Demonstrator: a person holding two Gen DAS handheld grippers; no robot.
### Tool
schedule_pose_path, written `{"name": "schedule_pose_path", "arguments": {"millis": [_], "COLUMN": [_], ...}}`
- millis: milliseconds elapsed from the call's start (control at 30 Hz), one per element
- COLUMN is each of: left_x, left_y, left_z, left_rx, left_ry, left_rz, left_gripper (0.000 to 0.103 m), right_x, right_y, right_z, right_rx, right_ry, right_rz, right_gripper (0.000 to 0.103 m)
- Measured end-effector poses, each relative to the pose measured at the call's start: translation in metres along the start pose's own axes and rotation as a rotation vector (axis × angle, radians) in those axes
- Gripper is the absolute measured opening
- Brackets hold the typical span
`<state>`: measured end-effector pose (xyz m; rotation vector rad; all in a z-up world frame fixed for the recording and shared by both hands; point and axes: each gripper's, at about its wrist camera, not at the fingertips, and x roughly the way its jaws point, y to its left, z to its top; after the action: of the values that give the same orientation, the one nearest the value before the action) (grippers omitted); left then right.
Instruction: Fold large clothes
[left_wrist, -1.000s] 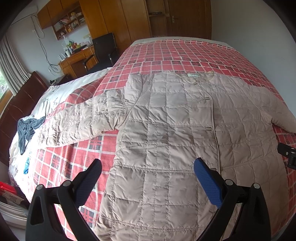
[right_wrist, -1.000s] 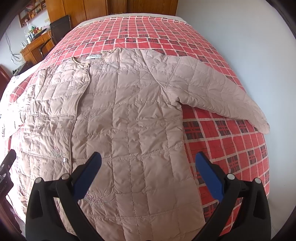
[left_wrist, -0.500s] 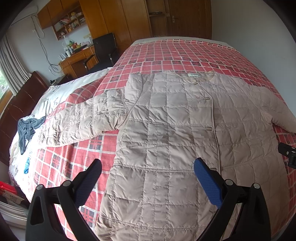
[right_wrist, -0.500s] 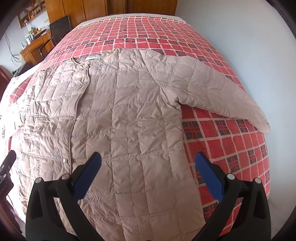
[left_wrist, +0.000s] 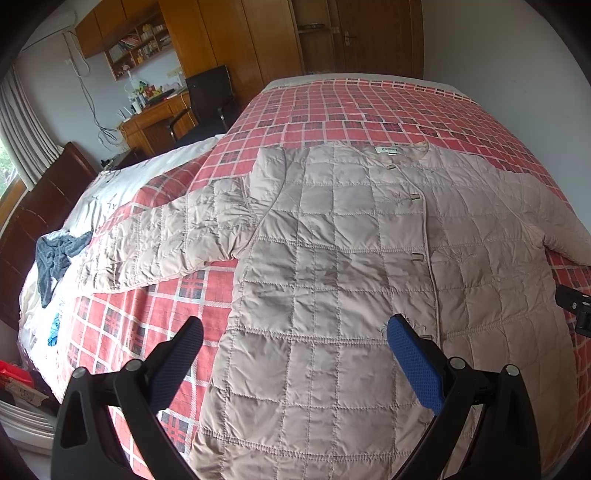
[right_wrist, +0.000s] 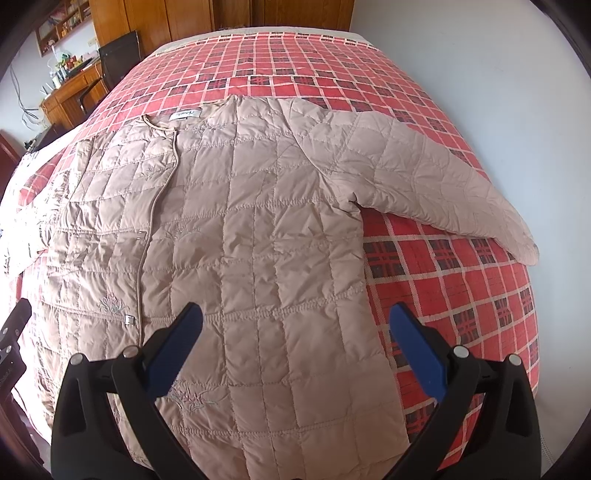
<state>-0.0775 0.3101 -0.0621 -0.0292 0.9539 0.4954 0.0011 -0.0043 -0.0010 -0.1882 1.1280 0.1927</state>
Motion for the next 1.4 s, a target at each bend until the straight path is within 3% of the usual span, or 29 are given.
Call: {"name": "schedule_pose_path", "arguments": {"millis": [467,633,833,967,1100,1400], "left_x": [0.002,0.009,0.026,0.036,0.039,0.045], "left_y": [0.0,-0.002,-0.009,-0.015,-0.022,-0.033], "left_z": [0.0,0.002,0.019,0.034,0.042,0.043], "left_rx": [0.0,0.002,0.004,0.001,0.013,0.035], "left_ry": [0.002,-0.005,-0.022,-0.04,-0.057,-0.045], "left_rz": [-0.001,-0.021,-0.007,-0.002,-0.002,-0.014], "left_gripper": [0.099,0.099,0.099,0.099,0.099,0.099], "right_x": [0.001,0.007,0.042,0.084,0.122,0.167], "right_y": [-0.002,-0.022,-0.101,-0.178,-0.252,-0.33], "right_z": [0.001,0.006,0.035,0.057,0.063,0.051], "right_rx": [0.003,0.049,0.219,0.369,0.553,0.823], "right_ry": [-0.001,-0.021,0.025,0.099,0.173,0.209], "right_rz": [0.003,0.012,0.013,-0.039,-0.027,0.041], "right_gripper": [0.1,0.1,0.1,0.1,0.1,0.094]}}
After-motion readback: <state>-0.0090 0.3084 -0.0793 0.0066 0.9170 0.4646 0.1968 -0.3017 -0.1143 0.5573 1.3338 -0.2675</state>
